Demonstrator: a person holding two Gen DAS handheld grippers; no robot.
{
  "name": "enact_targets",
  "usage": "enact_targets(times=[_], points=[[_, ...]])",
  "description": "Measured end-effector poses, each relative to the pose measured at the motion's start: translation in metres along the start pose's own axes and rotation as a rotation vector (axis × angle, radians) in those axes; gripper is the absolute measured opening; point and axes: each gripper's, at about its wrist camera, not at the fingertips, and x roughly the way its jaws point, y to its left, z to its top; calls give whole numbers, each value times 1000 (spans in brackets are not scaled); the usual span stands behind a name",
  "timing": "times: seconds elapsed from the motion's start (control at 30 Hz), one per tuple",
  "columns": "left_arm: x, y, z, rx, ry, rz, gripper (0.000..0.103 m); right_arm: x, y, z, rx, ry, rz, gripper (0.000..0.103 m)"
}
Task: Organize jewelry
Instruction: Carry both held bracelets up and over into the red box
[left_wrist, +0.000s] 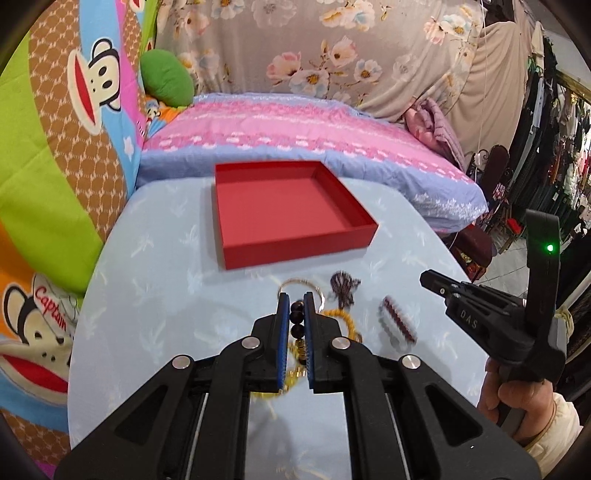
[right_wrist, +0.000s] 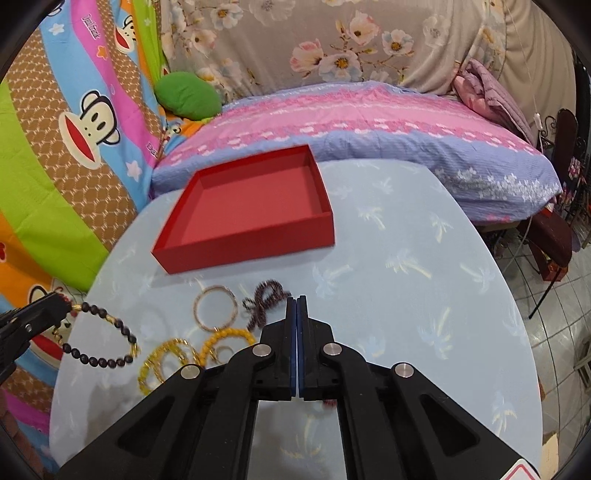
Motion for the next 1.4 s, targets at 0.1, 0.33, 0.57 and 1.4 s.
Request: enact_targets(times=[0.1,0.33,0.57,1.4], points=[[11,2,25,2,-18,-3,7,5,5,21,-19,-22,18,1],[31,10,60,-8,-50,22,7,23,0,42,-53,-22,-14,4],[42,12,46,-29,-12,11,7,48,-16,-17,-51,121,-88,29],[92,32,79,-29,18,45,8,61,11,71,-87,47,44,7]])
